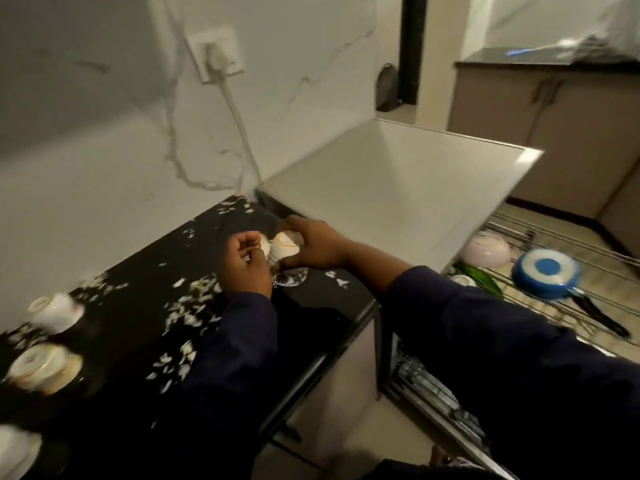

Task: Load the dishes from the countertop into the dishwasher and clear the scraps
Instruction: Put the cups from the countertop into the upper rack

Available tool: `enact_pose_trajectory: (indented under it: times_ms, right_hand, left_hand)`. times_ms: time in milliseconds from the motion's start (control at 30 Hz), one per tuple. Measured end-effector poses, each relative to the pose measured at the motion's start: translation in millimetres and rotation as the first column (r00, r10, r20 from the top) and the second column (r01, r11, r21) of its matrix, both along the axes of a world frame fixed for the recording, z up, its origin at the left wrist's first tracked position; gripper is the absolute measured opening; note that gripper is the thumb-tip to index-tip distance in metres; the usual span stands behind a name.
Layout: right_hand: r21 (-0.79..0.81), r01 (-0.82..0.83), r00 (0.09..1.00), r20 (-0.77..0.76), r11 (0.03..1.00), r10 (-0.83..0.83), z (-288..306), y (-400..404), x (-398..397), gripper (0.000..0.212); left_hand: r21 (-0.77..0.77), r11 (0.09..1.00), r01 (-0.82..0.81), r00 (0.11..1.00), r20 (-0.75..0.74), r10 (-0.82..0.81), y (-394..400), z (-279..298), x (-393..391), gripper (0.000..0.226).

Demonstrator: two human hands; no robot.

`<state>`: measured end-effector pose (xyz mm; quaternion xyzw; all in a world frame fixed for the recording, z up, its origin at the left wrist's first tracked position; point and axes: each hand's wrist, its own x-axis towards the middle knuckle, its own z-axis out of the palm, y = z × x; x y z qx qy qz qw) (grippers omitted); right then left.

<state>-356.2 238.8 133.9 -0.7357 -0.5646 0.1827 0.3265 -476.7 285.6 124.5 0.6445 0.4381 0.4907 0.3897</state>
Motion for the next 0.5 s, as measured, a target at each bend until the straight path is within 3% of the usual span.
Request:
enact_pose_trajectory:
  times_ms: [133, 300, 500]
  right_hand:
    - [0.068, 0.216, 0.975, -0.077, 0.974, -0.21, -1.2, -63.1, 64.7, 0.066]
    - [0.136, 0.497, 0.865, -0.155, 0.857, -0.477, -16.7, -152.2, 155.1, 0.065]
    - [0.026, 0.663, 0.741, -0.167, 0.749, -0.65, -69.3, -261.5, 263.0, 0.065]
  left_hand:
    - [0.03, 0.99, 0.141, 0.99, 0.006, -0.141, -36.9, -4.6, 69.5, 0.02]
    - [0.058, 0.933, 0.354, 0.935, -0.017, -0.354, -102.2, -21.1, 165.5, 0.019]
    - [-0.015, 0.894, 0.448, 0.893, -0.036, -0.448, -182.1, -59.0, 270.6, 0.021]
